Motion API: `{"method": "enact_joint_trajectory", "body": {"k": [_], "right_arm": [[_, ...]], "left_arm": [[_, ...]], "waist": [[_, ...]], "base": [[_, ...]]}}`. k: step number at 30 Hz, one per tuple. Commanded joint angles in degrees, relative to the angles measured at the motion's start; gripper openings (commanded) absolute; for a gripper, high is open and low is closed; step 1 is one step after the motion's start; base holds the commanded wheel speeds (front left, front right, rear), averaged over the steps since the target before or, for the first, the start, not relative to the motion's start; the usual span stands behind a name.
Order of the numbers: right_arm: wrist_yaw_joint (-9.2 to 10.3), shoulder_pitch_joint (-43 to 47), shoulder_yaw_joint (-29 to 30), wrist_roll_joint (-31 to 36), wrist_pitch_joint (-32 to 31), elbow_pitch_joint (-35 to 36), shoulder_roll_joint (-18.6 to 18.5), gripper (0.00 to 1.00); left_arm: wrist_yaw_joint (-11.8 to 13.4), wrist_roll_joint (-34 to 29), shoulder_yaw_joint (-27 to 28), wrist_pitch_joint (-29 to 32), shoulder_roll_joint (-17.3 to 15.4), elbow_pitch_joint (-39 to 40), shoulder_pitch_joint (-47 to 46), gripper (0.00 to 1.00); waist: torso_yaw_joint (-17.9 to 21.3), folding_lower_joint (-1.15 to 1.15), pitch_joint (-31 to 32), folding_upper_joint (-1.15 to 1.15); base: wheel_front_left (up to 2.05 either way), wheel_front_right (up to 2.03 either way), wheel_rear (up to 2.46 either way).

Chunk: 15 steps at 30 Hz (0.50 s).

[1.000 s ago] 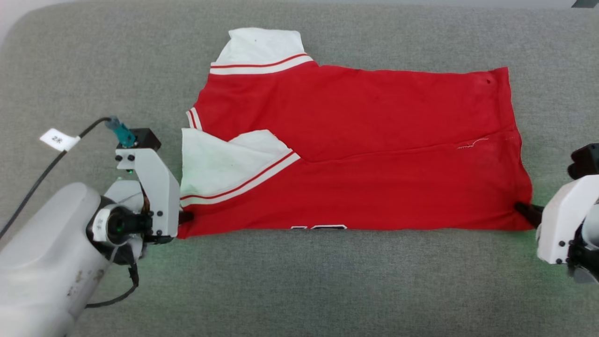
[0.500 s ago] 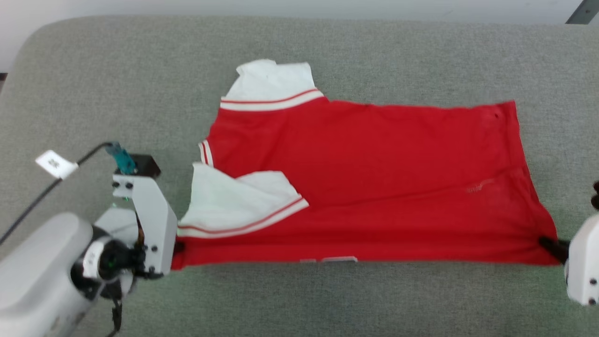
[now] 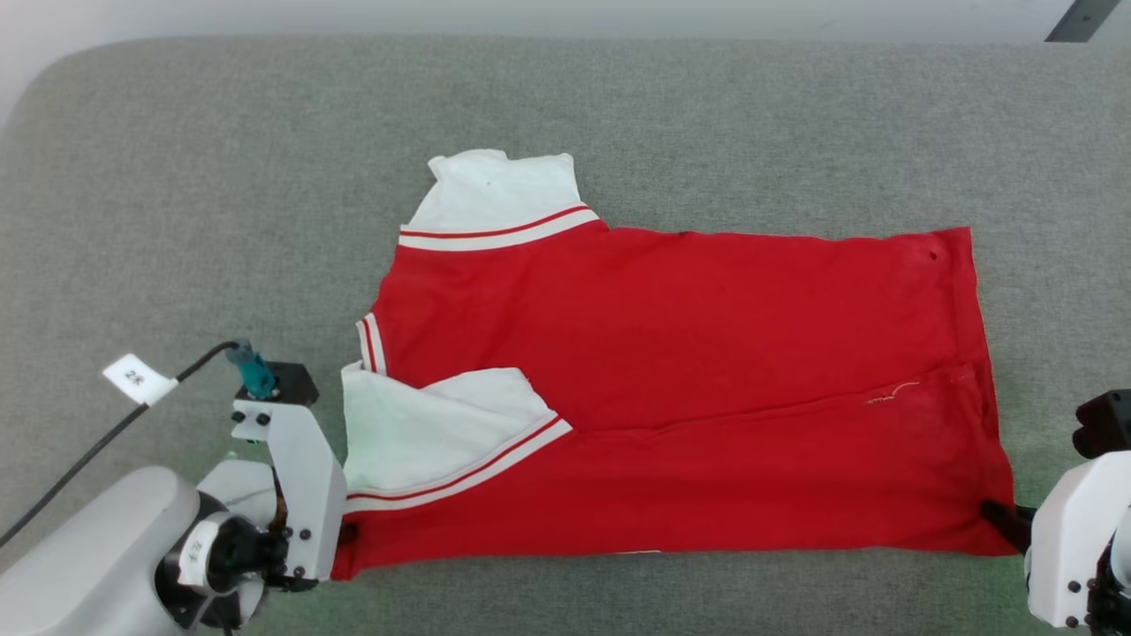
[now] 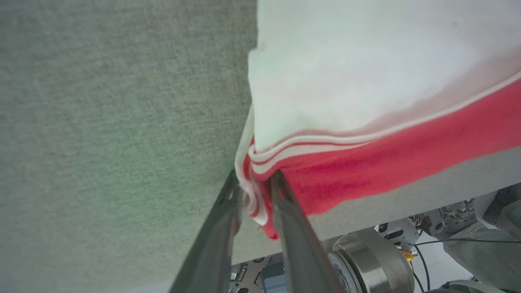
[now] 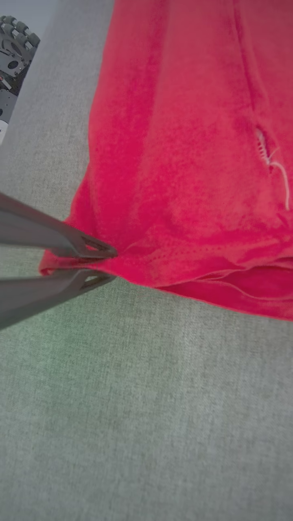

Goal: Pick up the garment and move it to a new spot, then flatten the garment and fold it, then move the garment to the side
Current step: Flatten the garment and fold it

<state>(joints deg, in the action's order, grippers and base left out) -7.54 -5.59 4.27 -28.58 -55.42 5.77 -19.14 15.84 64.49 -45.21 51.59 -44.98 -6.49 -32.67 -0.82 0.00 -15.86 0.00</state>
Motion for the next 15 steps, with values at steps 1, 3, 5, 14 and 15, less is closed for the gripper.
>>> {"method": "enact_joint_trajectory", "body": {"k": [1, 3, 5, 14, 15], "right_arm": [[0.11, -0.7, -0.3, -0.4, 0.4, -0.5, -0.1, 1.00], [0.11, -1.4, -0.6, -1.1, 1.3, -0.5, -0.2, 1.00], [0.11, -1.8, -0.8, -1.3, 2.0, -0.5, -0.6, 1.00], [0.11, -5.0, 1.4, -0.7, 9.6, 4.5, 1.1, 1.00], [0.11, -5.8, 1.9, -0.4, 11.2, 5.0, 1.5, 1.00]], "left_arm": [[-0.3, -0.3, 0.0, -0.2, 0.0, -0.6, 0.4, 0.82], [-0.6, -0.6, 0.3, -0.5, -0.4, -0.8, -0.5, 1.00], [-0.6, -0.3, 0.6, 0.4, -1.1, -0.4, -1.4, 1.00], [-1.8, -3.5, 4.3, -0.3, -4.6, 3.0, -10.2, 1.00], [-2.2, -4.0, 4.8, -0.9, -4.7, 2.9, -11.6, 1.00]], "waist": [[0.2, 0.00, 0.0, 0.00], [0.3, 0.00, 0.1, 0.00], [0.5, 0.00, 0.2, 0.00], [1.8, 0.00, -1.4, 0.00], [2.1, 0.00, -1.8, 0.00]], "base": [[0.00, 0.00, 0.00], [0.00, 0.00, 0.00], [0.00, 0.00, 0.00], [0.00, 0.00, 0.00], [0.00, 0.00, 0.00]]}}
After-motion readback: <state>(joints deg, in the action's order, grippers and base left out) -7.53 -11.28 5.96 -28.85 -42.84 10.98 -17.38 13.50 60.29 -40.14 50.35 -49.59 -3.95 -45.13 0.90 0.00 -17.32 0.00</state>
